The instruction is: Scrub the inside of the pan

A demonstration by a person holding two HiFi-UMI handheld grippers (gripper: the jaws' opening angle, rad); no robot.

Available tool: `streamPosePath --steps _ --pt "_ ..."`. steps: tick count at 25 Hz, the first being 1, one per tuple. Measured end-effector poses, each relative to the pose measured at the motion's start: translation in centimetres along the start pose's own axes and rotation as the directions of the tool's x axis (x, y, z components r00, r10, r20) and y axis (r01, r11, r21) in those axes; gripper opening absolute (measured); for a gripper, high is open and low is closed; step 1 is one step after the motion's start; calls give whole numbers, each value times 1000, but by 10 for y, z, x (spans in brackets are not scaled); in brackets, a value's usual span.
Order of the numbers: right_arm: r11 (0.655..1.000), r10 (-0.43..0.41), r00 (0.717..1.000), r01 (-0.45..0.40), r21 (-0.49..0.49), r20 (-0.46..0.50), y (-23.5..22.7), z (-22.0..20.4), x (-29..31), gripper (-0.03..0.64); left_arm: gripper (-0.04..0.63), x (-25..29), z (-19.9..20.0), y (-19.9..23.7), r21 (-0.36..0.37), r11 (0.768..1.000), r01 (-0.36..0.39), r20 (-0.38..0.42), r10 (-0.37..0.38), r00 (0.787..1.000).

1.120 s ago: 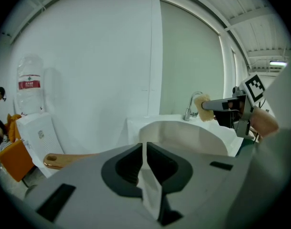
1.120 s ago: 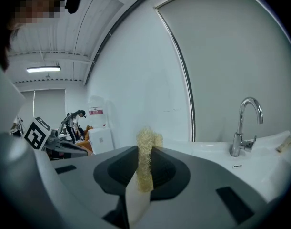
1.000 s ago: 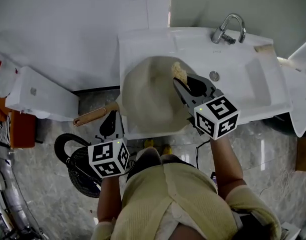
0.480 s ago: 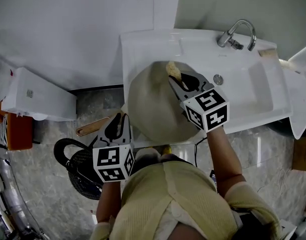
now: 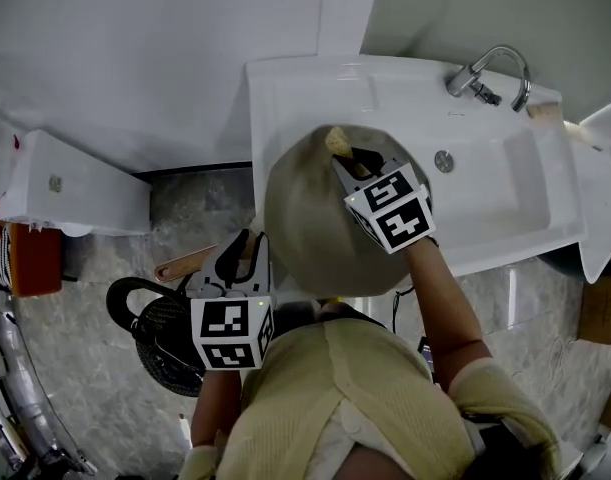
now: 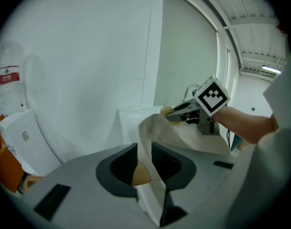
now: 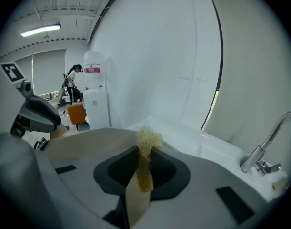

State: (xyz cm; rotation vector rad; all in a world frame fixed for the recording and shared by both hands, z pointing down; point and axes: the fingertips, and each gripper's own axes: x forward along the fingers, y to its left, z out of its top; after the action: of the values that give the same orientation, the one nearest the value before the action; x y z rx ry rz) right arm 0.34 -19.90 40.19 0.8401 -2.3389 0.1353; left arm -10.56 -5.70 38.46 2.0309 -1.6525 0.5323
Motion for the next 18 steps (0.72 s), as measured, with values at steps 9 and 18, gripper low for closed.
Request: streamPosePath --steps 9,18 --pt "998 -21 992 14 -59 -126 -3 -19 33 78 129 5 -1 0 13 1000 19 -32 -19 999" --pt "995 13 987 -29 -92 -163 9 -24 49 78 114 6 -2 -3 -3 999 55 -43 -55 998"
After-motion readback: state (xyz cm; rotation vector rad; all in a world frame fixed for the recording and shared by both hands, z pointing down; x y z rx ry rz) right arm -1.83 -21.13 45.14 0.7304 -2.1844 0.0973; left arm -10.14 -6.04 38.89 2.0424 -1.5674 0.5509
